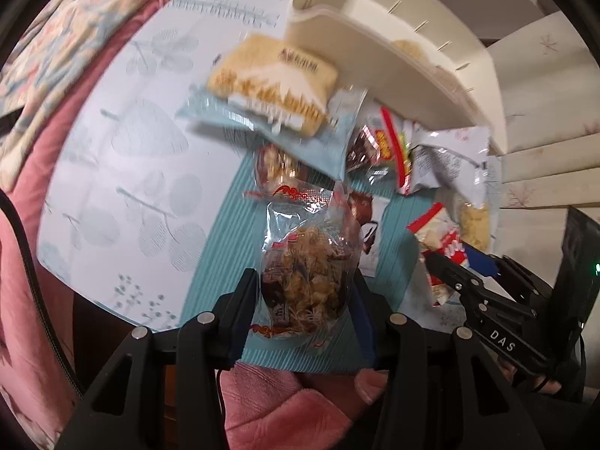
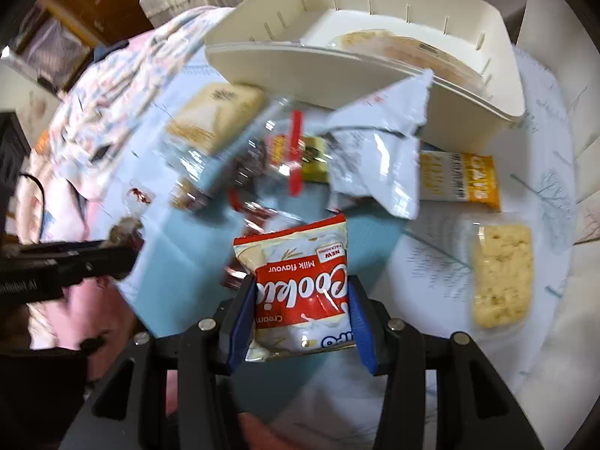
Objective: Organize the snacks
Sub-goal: 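Lift the nut bag and Cookies bag and carry them over the white tray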
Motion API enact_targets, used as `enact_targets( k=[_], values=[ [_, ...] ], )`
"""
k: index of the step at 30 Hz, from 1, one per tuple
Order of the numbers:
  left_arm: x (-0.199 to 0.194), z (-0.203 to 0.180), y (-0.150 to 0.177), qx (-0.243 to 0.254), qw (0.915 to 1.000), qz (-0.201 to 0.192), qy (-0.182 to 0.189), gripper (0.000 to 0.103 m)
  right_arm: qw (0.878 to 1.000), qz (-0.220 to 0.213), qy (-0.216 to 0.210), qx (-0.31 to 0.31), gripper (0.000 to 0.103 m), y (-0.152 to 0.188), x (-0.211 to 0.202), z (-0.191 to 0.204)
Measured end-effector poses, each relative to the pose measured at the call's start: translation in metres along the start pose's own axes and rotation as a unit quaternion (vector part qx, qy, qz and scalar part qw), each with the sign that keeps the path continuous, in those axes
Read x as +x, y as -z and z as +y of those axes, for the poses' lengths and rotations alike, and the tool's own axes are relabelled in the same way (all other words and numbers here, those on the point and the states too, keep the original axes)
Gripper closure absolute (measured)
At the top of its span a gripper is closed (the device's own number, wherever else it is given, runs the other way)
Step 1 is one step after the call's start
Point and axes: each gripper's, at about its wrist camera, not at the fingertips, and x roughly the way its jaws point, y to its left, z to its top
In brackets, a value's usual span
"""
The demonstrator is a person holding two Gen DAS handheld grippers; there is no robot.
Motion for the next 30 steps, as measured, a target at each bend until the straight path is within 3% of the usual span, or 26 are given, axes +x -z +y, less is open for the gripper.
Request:
enact_targets(
  k=[5, 16, 30],
  values=[
    [-0.034, -0.001, -0.02, 0.036, 0.9993, -0.006, 0.006, 0.057, 1.0, -0.011, -0.015, 0.017, 0.056, -0.022, -0.014, 0.017],
    [-0.088, -0.028, -0.098, 0.116, 0.9924, -0.039, -0.001, 0.057, 0.995, -0.075, -0.037, 0.052, 0.056, -0.078, -0.05, 0.04],
    [-0.09, -0.079, -0.196, 0.196, 0.9781, -0.069, 0.003, 0.056, 0.984, -0.141, -0.037, 0.101, 0.055, -0.142, -0.064, 0.023]
  ],
)
